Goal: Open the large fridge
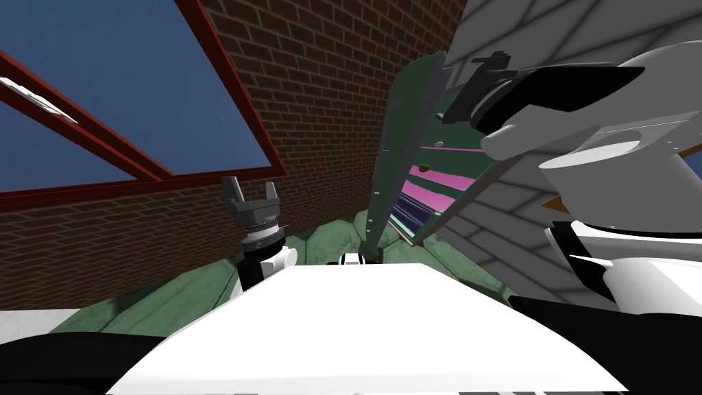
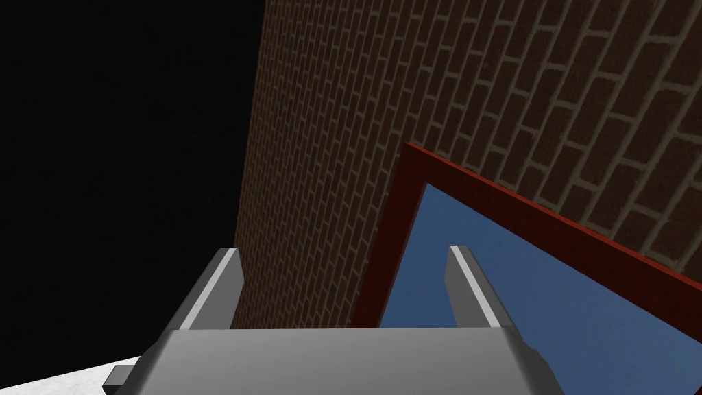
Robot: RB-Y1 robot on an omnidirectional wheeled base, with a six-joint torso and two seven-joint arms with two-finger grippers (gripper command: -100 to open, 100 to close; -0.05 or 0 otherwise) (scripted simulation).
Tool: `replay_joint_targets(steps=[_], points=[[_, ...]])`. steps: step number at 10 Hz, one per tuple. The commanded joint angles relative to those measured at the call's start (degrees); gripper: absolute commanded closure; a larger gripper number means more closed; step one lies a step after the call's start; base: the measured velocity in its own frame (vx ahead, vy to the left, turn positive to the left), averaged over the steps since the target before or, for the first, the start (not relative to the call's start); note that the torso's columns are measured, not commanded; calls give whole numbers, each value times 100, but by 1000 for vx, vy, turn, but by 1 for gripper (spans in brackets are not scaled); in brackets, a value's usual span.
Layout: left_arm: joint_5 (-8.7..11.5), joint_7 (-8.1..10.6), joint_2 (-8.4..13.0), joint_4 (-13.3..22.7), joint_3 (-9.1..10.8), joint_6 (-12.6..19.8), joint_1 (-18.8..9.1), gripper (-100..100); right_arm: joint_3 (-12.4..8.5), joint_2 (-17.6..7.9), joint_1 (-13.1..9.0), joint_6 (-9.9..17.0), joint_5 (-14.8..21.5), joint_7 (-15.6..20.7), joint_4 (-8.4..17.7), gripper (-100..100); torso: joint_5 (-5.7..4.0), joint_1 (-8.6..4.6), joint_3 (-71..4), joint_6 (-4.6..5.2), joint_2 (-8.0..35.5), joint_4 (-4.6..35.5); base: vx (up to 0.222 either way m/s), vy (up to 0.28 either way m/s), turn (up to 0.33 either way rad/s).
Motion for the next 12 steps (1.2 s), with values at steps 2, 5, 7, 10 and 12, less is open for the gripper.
replay_joint_targets(steps=[2,5,7,10,12], points=[[0,0,1,0,1,0,0,0,284,263,-277,-189,291,-270,303,-100,-3,-26,-8,-6,-5,-4,9,76,-198],[0,0,2,0,2,0,0,0,400,458,-569,-442,780,-738,703,-100,-27,-31,57,20,62,12,21,10,-156],[0,0,2,1,2,0,0,0,685,742,-847,-733,1083,-1021,970,-100,-18,-6,74,28,85,20,10,-4,-174],[0,0,2,1,2,0,-1,0,804,940,-1148,-982,1603,-1483,1390,-100,-16,-1,63,20,70,14,5,16,-150],[0,0,2,1,2,0,-1,0,1091,1219,-1433,-1269,1921,-1797,1670,-100,-21,-12,62,28,68,14,4,8,-138]])
